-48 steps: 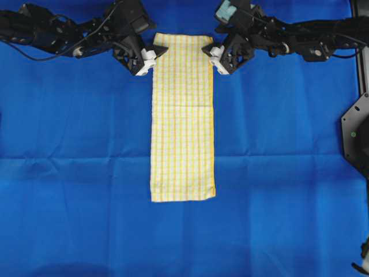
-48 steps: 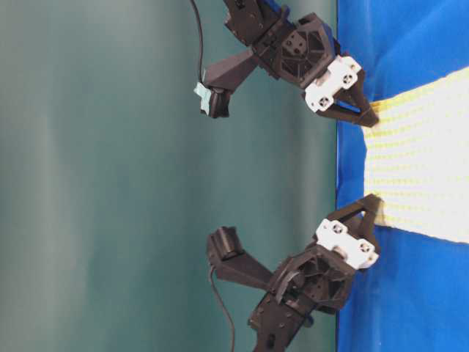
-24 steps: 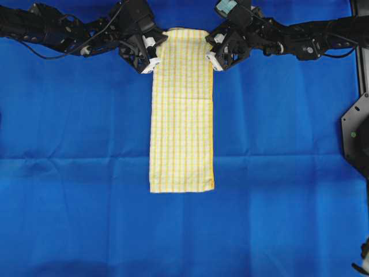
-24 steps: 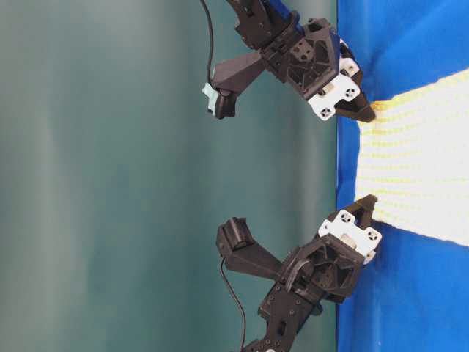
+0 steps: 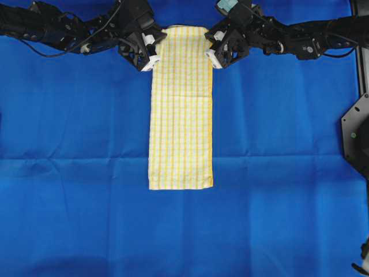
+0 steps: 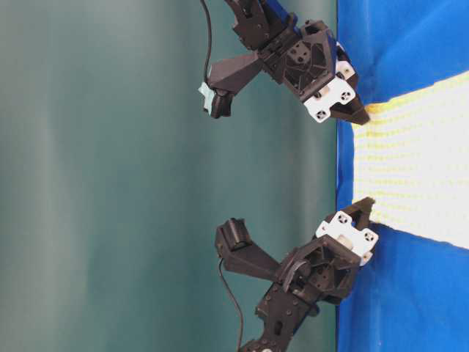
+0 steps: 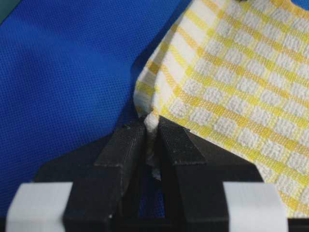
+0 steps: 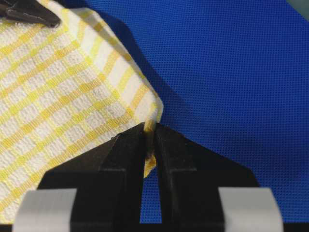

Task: Fold the yellow towel.
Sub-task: 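Lift the far end and fold it toward the near end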

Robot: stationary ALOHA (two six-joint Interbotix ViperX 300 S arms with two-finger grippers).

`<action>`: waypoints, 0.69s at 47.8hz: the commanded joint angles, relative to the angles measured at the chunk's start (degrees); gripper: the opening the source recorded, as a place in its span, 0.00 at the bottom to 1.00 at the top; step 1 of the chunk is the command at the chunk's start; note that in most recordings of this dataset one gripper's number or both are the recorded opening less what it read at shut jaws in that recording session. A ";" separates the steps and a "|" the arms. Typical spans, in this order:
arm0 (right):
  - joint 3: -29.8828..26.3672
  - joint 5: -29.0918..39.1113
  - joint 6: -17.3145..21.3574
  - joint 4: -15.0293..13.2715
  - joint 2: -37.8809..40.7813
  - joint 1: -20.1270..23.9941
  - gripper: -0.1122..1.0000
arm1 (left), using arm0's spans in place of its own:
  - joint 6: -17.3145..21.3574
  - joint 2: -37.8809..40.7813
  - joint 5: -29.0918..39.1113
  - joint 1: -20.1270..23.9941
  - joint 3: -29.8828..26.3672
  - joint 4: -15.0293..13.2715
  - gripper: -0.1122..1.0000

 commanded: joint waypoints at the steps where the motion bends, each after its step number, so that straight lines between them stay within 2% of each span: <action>1: -0.53 -0.09 -0.09 0.09 -3.34 -0.26 0.16 | 0.18 -3.78 0.88 0.09 -0.35 -0.09 0.14; 16: 1.58 1.41 0.09 0.18 -8.44 1.14 0.16 | 0.18 -8.79 2.37 -2.29 1.67 -0.09 0.14; 27: 4.22 1.14 0.53 0.26 -10.02 6.33 0.16 | -0.53 -11.16 2.37 -6.94 5.62 -0.09 0.14; 33: 6.15 0.53 0.62 1.93 -10.90 10.02 0.16 | -1.14 -12.48 2.11 -11.25 8.44 -0.18 0.14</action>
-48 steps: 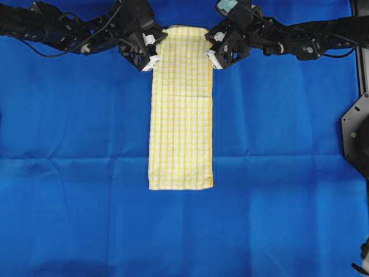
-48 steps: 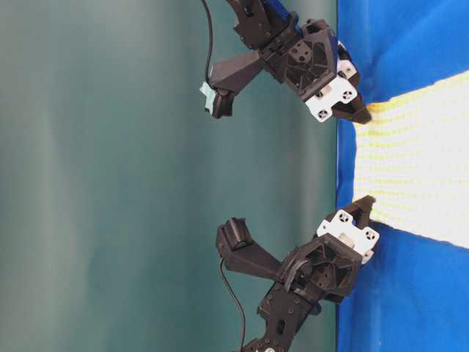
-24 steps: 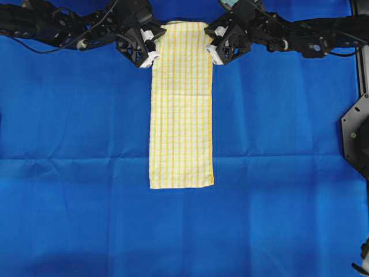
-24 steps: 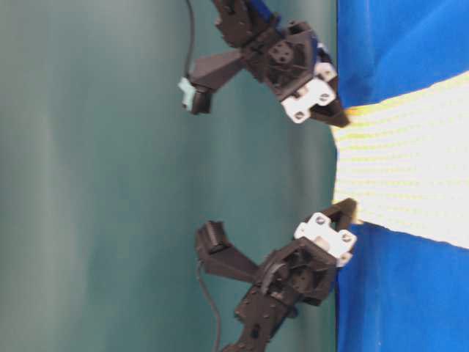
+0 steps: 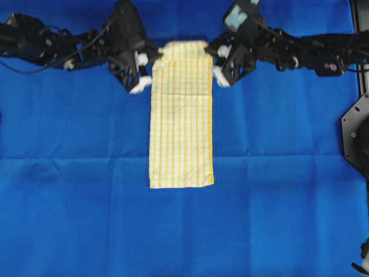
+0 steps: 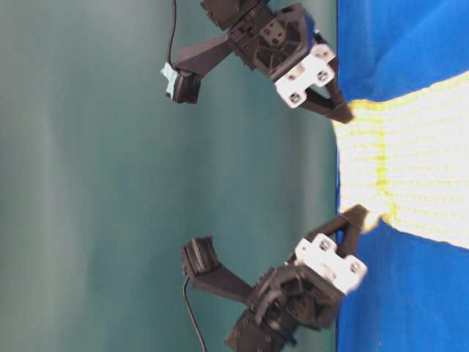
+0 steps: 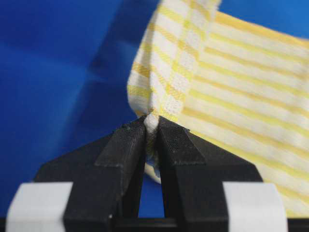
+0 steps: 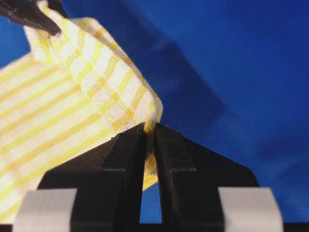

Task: Fold the yellow towel.
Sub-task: 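Lift the far end and fold it toward the near end, then lower the folded end onto the towel and open both grippers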

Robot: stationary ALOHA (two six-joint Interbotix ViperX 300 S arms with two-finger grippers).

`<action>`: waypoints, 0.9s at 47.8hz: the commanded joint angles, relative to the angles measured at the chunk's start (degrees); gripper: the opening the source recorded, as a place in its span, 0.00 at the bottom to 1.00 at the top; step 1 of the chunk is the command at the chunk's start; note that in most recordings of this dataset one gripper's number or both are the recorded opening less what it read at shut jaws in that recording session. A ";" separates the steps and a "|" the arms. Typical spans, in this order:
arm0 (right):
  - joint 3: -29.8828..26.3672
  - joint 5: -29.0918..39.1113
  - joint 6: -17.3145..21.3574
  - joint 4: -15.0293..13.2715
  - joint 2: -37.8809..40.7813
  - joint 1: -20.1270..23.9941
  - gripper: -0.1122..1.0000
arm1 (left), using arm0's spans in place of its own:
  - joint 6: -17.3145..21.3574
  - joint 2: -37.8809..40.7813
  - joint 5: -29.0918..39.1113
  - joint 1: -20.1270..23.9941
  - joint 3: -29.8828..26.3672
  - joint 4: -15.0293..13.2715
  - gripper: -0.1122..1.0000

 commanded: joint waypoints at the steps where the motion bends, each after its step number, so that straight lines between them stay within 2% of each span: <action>1: 1.14 -1.14 0.00 1.85 -2.11 2.99 0.16 | -0.44 -2.46 -0.53 -3.08 1.23 -0.18 0.14; 16: 5.80 -4.04 0.09 7.56 -4.39 14.77 0.16 | -5.01 -2.99 -0.88 -15.64 3.69 -0.18 0.14; 26: 6.86 -7.21 0.00 12.30 -4.57 23.12 0.16 | -6.24 -3.34 -0.09 -22.94 3.52 -0.18 0.14; 38: 6.94 -9.49 0.00 16.17 -4.31 29.88 0.16 | -6.33 -4.92 2.90 -27.51 2.81 -0.18 0.14; 43: 6.86 -9.49 0.00 16.70 -4.04 31.73 0.16 | -6.33 -5.19 4.04 -28.48 2.29 -0.18 0.14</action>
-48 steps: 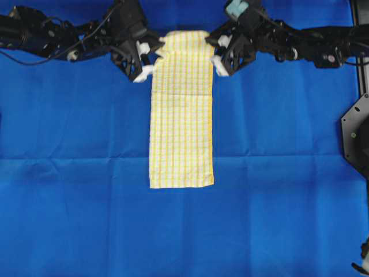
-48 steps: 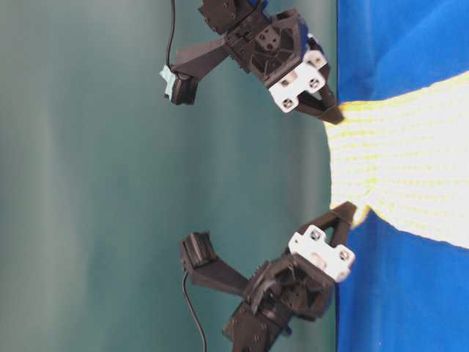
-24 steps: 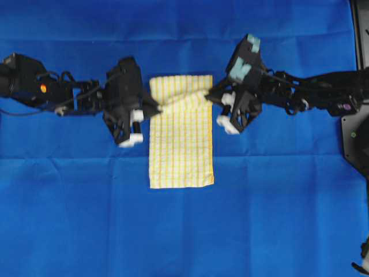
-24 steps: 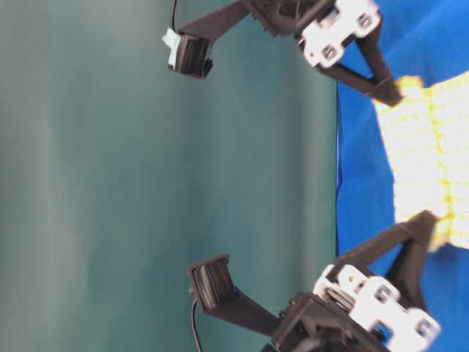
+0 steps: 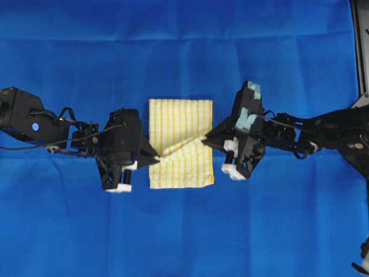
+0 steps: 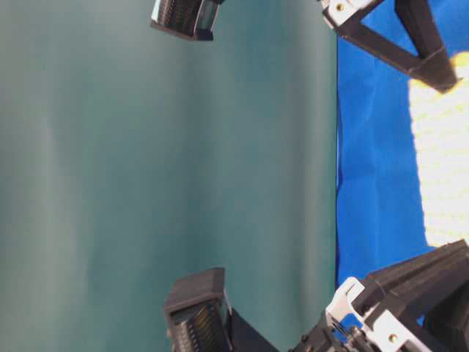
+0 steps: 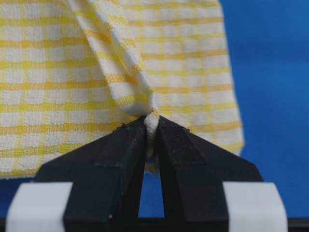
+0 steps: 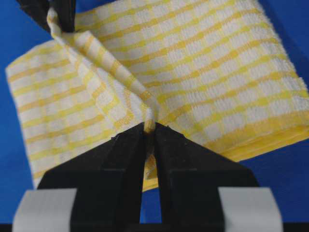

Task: Fold the yellow towel.
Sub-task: 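Lower the folded end onto the towel and open both grippers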

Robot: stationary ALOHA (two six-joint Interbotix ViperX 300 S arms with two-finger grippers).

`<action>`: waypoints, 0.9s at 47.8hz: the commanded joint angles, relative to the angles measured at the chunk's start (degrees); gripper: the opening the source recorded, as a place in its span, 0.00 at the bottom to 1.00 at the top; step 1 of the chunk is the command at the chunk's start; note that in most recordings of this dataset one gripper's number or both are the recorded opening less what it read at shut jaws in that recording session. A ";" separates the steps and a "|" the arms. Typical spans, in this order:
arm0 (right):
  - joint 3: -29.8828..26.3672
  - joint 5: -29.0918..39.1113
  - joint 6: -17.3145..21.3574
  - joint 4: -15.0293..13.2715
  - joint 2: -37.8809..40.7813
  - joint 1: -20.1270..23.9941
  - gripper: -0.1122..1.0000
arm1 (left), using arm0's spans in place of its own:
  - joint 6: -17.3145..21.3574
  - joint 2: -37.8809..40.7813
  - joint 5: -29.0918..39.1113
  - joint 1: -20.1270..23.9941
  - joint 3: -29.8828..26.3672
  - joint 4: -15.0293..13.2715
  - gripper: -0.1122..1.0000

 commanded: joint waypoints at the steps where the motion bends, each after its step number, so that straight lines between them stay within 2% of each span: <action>1: -0.35 -0.35 0.00 0.53 -0.79 1.49 0.16 | -0.09 -1.67 0.70 -1.14 -1.05 -0.09 0.14; 12: -0.62 -0.44 -0.09 1.05 -0.62 3.60 0.16 | 0.00 -0.97 0.88 -2.72 -2.37 -0.09 0.14; 39: -1.93 0.62 -0.88 0.88 1.05 4.92 0.16 | 0.00 0.18 0.09 -2.02 -1.76 -0.09 0.15; 43: -2.20 0.53 -0.88 0.88 1.05 5.10 0.17 | 0.00 0.35 0.18 -2.02 -1.93 -0.09 0.19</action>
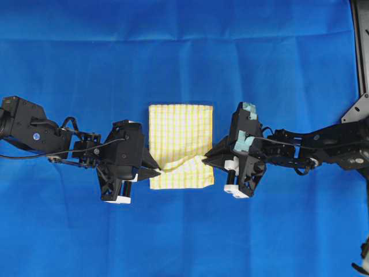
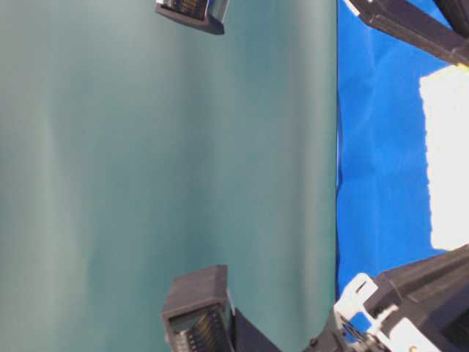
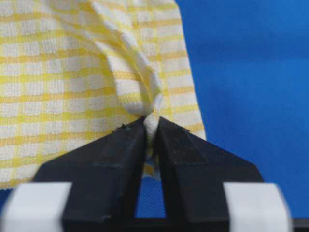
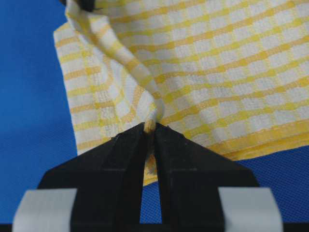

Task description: Fold the yellow towel.

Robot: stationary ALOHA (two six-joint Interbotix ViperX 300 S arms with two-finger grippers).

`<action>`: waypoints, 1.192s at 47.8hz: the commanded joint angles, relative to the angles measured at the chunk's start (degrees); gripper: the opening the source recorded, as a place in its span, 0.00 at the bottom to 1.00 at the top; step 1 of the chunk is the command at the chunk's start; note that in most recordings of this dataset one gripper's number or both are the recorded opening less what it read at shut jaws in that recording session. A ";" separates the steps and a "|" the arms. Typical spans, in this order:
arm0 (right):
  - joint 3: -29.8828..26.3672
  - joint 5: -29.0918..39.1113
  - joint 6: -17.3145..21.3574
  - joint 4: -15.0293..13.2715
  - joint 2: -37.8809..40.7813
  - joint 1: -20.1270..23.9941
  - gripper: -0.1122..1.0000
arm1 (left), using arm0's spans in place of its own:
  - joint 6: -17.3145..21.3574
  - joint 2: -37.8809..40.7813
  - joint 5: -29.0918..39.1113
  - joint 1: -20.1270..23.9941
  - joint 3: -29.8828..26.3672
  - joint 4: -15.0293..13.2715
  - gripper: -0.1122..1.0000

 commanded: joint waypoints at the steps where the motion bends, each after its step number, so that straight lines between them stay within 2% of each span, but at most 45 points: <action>1: -1.23 -0.09 -0.18 0.00 -0.44 0.44 0.20 | 0.09 -0.70 -0.53 0.00 -0.62 -0.09 0.23; 4: -1.49 -0.09 -0.18 -0.09 -0.44 0.62 0.31 | 0.26 -0.97 -0.09 0.09 -0.53 -0.09 0.36; 10: -1.67 0.09 -0.44 -0.18 -0.97 1.05 0.64 | 0.53 -2.72 1.32 0.09 -0.35 -0.09 0.62; 14: -1.32 1.14 -0.70 -0.62 -2.64 1.14 0.80 | 0.53 -4.75 2.99 0.00 -0.35 -0.09 0.63; 25: 1.32 2.37 -0.70 -4.04 -10.63 1.23 0.74 | 0.53 -13.10 9.40 -0.26 0.97 -0.09 0.60; 30: 4.13 2.46 -1.76 -5.27 -15.91 1.23 0.74 | 0.44 -16.87 9.67 -0.26 3.08 -0.09 0.60; 44: 13.10 2.90 -6.77 -5.19 -32.52 1.23 0.74 | 0.62 -28.56 5.19 -0.35 12.57 -0.09 0.60; 57: 18.37 8.61 -13.18 -5.19 -44.56 -0.35 0.74 | 0.79 -39.99 2.20 -0.26 20.92 -0.09 0.60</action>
